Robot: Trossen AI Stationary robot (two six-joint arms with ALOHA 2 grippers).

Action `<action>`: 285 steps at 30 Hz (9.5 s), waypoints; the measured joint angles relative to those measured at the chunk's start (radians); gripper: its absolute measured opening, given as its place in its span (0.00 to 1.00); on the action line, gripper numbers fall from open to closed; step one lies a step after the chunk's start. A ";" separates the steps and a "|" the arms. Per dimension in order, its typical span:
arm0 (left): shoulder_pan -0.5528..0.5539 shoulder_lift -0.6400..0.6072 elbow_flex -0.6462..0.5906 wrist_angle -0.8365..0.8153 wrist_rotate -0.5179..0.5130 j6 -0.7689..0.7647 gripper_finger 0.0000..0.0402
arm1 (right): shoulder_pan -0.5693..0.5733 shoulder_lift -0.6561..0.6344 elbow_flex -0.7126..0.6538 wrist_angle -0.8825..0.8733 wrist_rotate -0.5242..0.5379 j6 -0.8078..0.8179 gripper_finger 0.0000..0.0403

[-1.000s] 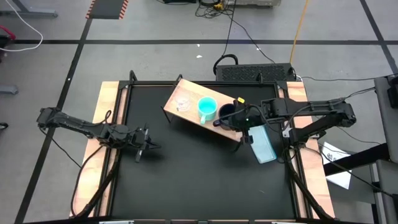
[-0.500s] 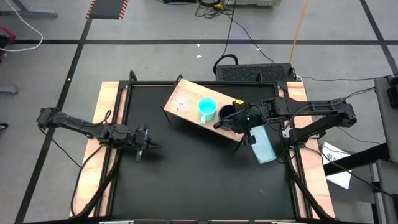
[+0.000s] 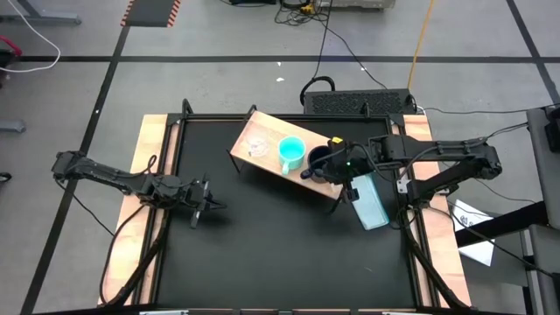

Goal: Stack small to large cups/mugs on shelf
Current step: Put the dark blue mug on the shelf, then return to Home Position

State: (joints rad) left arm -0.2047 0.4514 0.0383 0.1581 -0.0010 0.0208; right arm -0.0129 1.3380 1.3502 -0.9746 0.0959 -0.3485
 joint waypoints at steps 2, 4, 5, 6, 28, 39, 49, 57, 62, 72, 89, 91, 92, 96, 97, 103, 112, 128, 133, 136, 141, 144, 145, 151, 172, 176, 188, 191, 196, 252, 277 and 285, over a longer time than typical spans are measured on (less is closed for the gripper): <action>0.000 0.000 0.000 0.000 0.000 0.000 0.02 | 0.000 0.000 0.000 0.002 0.001 0.000 0.03; 0.000 0.000 0.000 0.000 0.000 0.000 0.02 | 0.000 0.000 0.000 0.002 0.002 0.001 0.03; 0.000 0.000 0.000 0.000 0.000 0.000 0.02 | 0.000 0.000 0.000 0.002 0.003 0.007 0.03; 0.000 0.000 0.000 0.000 0.000 0.000 0.02 | 0.000 0.000 0.000 0.003 0.003 0.010 0.03; 0.000 0.000 0.000 0.000 0.005 -0.003 0.02 | -0.001 0.003 -0.004 0.008 0.005 0.029 0.15; 0.000 0.000 0.000 0.000 0.006 -0.004 0.02 | -0.001 -0.006 -0.003 0.068 0.007 0.047 0.15; 0.000 0.008 0.000 0.001 0.006 -0.003 0.02 | -0.007 -0.069 -0.001 0.102 0.008 0.134 0.15; 0.000 0.040 0.000 0.017 0.006 -0.005 0.02 | -0.006 -0.088 -0.001 0.061 0.008 0.174 0.15; 0.000 0.060 0.000 0.040 0.006 -0.001 0.02 | -0.006 -0.076 0.000 0.081 0.007 0.179 0.15; 0.000 0.101 0.000 0.077 0.007 -0.003 0.02 | -0.006 -0.078 0.000 0.095 0.008 0.214 0.15; 0.000 0.125 0.000 0.084 0.008 -0.008 0.02 | -0.006 -0.082 0.000 0.072 0.007 0.199 0.15; 0.000 0.125 0.000 0.086 0.008 -0.008 0.02 | -0.006 -0.082 0.000 0.071 0.007 0.199 0.15; 0.000 0.125 0.000 0.087 0.008 -0.008 0.02 | -0.006 -0.082 0.000 0.071 0.007 0.199 0.15; 0.000 0.125 0.000 0.087 0.008 -0.008 0.02 | -0.006 -0.083 0.000 0.071 0.007 0.198 0.15; 0.000 0.125 0.000 0.087 0.008 -0.008 0.02 | -0.006 -0.083 0.000 0.071 0.007 0.198 0.15; 0.000 0.125 0.000 0.087 0.008 -0.008 0.02 | -0.006 -0.083 0.000 0.072 0.007 0.198 0.15; 0.000 0.125 0.000 0.087 0.008 -0.010 0.02 | -0.006 -0.078 0.000 0.071 0.007 0.201 0.15; 0.000 0.124 0.000 0.108 0.008 -0.012 0.02 | -0.006 -0.053 0.000 0.037 0.007 0.189 0.15; 0.000 0.124 0.000 0.108 0.008 -0.011 0.02 | -0.006 -0.043 0.000 0.036 0.007 0.179 0.13; 0.000 0.124 0.000 0.108 0.008 -0.010 0.02 | -0.007 -0.040 0.000 0.043 0.008 0.165 0.08; 0.000 0.125 0.000 0.109 0.008 -0.007 0.02 | -0.007 -0.040 0.000 0.043 0.009 0.145 0.03; 0.000 0.125 0.000 0.109 0.008 -0.007 0.02 | -0.007 -0.040 0.000 0.042 0.009 0.145 0.05; 0.000 0.125 0.000 0.109 0.008 -0.007 0.02 | -0.007 -0.040 0.000 0.042 0.009 0.145 0.04; 0.000 0.124 0.000 0.109 0.008 -0.007 0.02 | -0.007 -0.040 0.000 0.042 0.008 0.145 0.03; 0.000 0.125 0.000 0.108 0.009 -0.007 0.02 | 0.030 -0.040 0.000 0.026 0.009 0.156 0.03; 0.000 0.124 0.000 0.108 0.009 -0.007 0.02 | 0.039 -0.040 0.000 0.023 0.008 0.157 0.03; 0.000 0.125 0.000 0.108 0.009 -0.008 0.02 | 0.041 -0.040 0.000 0.023 0.007 0.161 0.03; 0.000 0.124 0.000 0.108 0.009 -0.008 0.02 | 0.041 -0.040 0.000 0.023 0.006 0.165 0.03; 0.000 0.125 0.000 0.108 0.009 -0.008 0.02 | 0.041 -0.040 0.000 0.023 0.005 0.165 0.03; 0.000 0.125 0.000 0.108 0.009 -0.011 0.02 | 0.041 -0.063 -0.001 0.050 0.004 0.188 0.11; 0.000 0.124 0.000 0.125 0.010 -0.008 0.02 | 0.041 -0.173 0.000 0.056 0.004 0.193 0.11; 0.000 0.125 0.000 0.125 0.011 -0.004 0.02 | 0.041 -0.319 0.000 0.057 0.004 0.241 0.11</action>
State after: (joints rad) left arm -0.2043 0.5760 0.0380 0.2829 0.0105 0.0170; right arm 0.0284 1.0192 1.3506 -0.9173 0.1001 -0.1079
